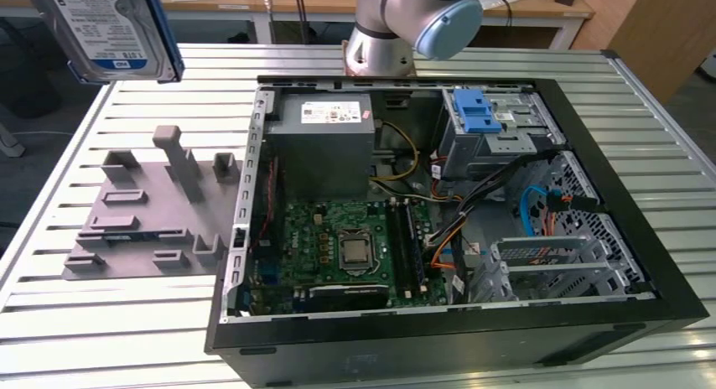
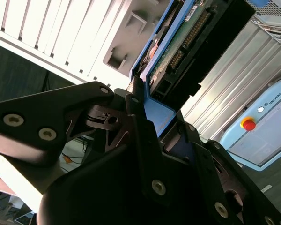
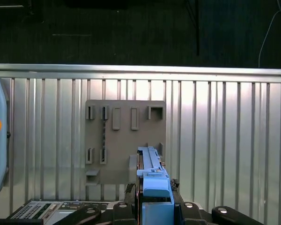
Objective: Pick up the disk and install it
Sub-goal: 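Pick up the disk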
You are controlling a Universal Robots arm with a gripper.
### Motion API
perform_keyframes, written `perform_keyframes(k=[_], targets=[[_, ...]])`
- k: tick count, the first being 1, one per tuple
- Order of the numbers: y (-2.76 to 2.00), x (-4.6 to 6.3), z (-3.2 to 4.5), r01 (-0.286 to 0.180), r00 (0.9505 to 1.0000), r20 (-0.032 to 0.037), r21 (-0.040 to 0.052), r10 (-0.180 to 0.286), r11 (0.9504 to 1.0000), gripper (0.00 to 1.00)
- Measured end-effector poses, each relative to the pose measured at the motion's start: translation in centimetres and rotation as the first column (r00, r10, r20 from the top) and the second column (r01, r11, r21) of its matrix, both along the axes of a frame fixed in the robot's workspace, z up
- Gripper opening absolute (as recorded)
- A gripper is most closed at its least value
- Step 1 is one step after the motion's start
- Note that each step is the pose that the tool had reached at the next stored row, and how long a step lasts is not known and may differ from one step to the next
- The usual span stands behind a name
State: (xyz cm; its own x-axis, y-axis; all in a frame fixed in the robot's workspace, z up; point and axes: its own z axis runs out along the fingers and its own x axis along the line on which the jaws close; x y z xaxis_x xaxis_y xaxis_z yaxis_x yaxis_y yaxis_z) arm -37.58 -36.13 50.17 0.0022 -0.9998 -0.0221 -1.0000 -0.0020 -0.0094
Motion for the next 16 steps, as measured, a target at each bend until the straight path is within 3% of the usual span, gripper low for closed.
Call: perform_keyframes(k=[16], targets=[[-0.60, 1.6, 0.00, 0.000, 1.0000, -0.0001, 0.0000, 0.000, 1.0000, 0.36]])
